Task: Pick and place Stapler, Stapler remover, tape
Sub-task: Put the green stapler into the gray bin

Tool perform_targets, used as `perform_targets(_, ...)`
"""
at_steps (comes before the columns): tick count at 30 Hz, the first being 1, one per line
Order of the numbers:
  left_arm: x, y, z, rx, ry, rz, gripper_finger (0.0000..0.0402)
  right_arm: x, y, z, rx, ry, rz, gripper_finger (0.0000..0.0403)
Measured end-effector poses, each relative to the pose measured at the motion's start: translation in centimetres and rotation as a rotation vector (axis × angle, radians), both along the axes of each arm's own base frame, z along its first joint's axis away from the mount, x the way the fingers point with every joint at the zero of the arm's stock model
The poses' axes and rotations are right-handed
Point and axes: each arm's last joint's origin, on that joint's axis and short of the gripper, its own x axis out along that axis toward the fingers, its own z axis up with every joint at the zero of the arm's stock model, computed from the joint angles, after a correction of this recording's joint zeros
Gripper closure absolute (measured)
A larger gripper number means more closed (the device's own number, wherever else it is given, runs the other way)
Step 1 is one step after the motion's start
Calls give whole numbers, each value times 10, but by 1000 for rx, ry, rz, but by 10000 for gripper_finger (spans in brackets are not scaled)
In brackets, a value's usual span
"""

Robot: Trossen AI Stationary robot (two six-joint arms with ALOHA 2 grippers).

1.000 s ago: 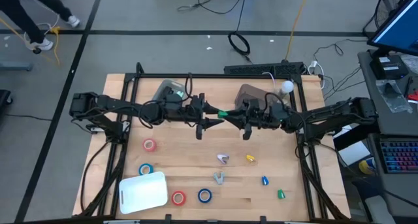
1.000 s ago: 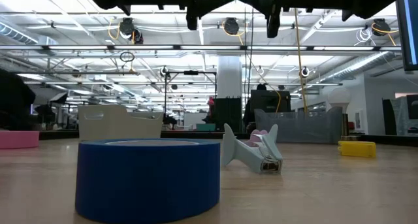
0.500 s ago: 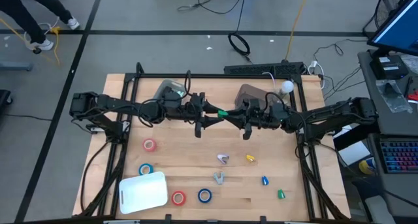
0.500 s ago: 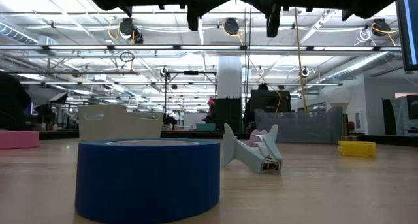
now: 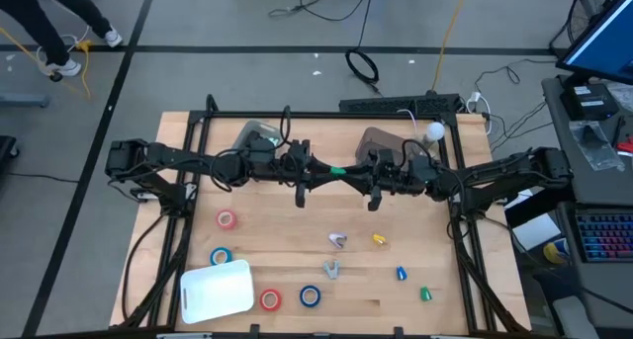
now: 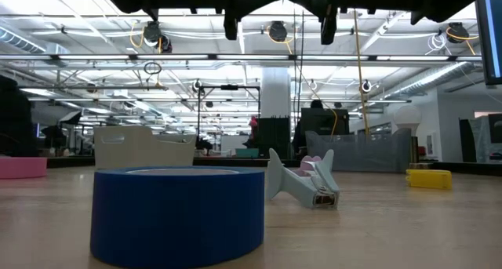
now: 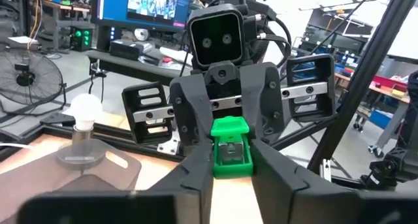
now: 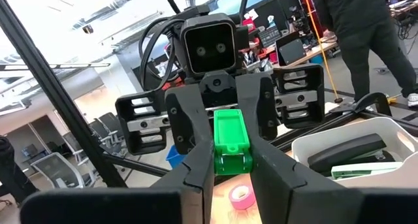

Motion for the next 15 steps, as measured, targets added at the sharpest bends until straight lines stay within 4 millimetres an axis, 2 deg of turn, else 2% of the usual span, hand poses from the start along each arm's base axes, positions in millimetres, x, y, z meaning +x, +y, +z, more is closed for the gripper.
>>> perform_targets(15,-1,5,-1,-40,15,-28,329,0,0,0,28,1,9,324)
